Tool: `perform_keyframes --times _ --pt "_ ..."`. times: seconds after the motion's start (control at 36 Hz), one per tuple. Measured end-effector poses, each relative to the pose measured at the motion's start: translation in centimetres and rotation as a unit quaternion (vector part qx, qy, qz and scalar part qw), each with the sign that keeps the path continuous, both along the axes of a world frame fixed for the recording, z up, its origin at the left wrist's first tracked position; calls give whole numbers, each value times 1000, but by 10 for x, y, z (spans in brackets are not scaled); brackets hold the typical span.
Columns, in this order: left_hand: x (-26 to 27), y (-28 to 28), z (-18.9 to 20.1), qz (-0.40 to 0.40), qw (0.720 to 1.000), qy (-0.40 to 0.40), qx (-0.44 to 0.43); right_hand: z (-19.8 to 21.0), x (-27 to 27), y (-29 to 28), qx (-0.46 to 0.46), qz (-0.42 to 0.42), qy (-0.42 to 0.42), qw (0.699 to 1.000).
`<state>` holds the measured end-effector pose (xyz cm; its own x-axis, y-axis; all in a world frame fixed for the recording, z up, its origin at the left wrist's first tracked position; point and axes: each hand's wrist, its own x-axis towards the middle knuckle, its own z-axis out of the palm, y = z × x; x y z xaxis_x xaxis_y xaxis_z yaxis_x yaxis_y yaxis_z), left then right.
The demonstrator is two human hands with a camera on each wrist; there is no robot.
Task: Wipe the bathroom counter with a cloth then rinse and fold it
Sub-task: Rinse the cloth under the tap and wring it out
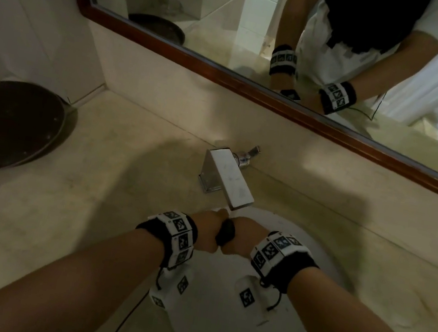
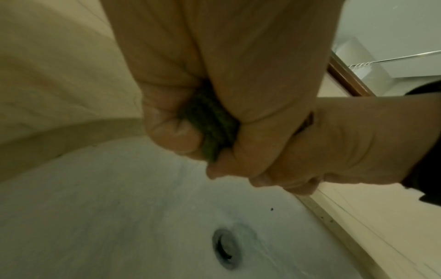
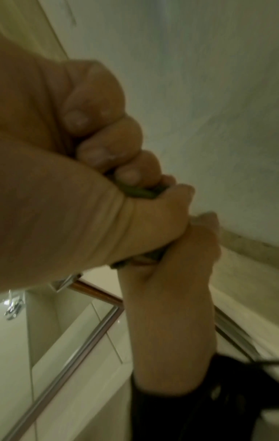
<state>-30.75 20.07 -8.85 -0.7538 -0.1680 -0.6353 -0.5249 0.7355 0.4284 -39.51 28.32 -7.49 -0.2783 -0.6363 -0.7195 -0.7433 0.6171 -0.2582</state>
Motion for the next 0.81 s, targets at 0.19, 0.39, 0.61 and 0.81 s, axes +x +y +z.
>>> perform_keyframes --times 0.19,0.39,0.61,0.81 --pt "10 -18 2 47 995 88 32 9 -5 2 -58 -99 -100 988" --pt "18 -25 5 93 990 93 60 12 -23 6 -120 -250 -229 933" --pt "12 -21 11 141 970 195 43 5 -26 11 -195 -334 -321 865" --pt "10 -12 11 136 959 244 44 8 -25 14 -182 -191 -267 927"
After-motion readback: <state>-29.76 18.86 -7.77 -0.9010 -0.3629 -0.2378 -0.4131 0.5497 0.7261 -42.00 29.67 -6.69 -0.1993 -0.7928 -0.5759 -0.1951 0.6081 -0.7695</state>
